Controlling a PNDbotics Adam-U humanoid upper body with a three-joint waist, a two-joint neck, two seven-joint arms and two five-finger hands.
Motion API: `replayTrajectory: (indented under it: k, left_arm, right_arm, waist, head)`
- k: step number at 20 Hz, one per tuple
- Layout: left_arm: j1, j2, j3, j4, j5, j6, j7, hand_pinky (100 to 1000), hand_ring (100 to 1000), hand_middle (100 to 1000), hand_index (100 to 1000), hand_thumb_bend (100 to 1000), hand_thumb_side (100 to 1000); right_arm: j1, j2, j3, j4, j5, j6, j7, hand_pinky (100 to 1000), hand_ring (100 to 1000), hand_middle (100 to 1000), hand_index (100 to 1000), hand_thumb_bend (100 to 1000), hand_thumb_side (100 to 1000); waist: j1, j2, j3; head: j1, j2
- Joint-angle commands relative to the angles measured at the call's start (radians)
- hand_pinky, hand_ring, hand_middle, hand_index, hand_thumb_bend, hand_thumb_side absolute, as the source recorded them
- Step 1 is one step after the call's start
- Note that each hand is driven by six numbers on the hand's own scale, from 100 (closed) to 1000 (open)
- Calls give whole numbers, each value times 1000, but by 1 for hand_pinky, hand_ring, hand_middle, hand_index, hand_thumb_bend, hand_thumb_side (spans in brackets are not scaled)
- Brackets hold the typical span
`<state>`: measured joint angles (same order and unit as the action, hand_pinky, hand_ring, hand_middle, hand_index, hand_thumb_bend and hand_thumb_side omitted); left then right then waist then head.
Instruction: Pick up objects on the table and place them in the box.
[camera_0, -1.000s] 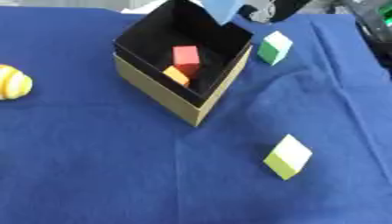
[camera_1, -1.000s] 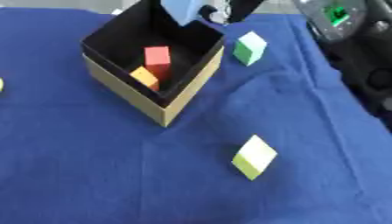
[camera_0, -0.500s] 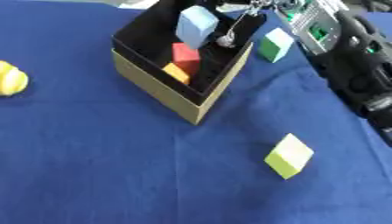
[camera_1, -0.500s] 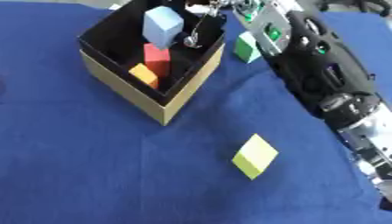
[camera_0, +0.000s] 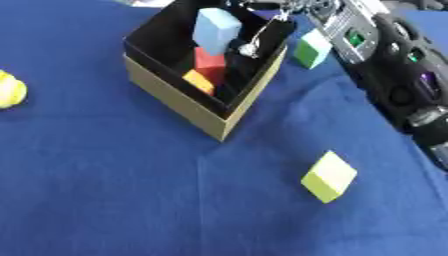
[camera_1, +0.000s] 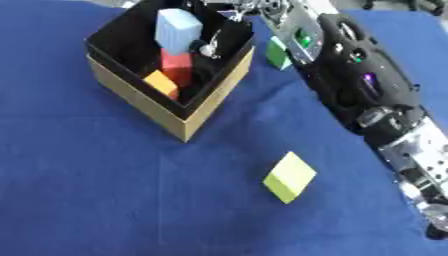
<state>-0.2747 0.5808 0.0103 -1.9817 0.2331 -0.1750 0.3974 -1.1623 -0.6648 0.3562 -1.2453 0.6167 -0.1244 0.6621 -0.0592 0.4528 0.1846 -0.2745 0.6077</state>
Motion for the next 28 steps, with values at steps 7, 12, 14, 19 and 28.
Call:
replayTrajectory:
  k: [7, 12, 14, 19, 28]
  left_arm:
    - [-12, 20, 9, -18, 1, -1, 1, 816, 853, 837, 897, 270, 734]
    - [-13, 20, 10, -18, 1, 0, 1, 816, 853, 836, 898, 273, 732]
    - [-14, 20, 10, -18, 1, 0, 2, 816, 853, 836, 898, 274, 731]
    - [-7, 23, 15, -18, -3, -1, 4, 815, 853, 836, 897, 275, 730]
    - [-5, 25, 20, -18, -12, -4, 13, 815, 853, 835, 897, 274, 730]
  right_arm:
    - [-27, -47, -31, -36, -17, -7, 70, 914, 960, 887, 916, 392, 100]
    - [-21, -55, -35, -43, -25, -3, 88, 917, 969, 889, 928, 416, 100]
    - [-18, -59, -39, -47, -24, 2, 79, 909, 960, 872, 920, 364, 100]
    - [51, -154, -58, -135, -74, 28, 19, 878, 912, 803, 874, 234, 231]
    - [484, -494, -171, -720, -271, 99, -94, 877, 900, 803, 877, 163, 339]
  waist:
    - [2, -37, -10]
    - [-1, -44, -10]
    - [-2, -47, -9]
    - [-3, -51, -14]
    - [-2, -41, -32]
  head:
    - [6, 8]
    - [6, 10]
    - [6, 11]
    - [15, 18]
    - [34, 18]
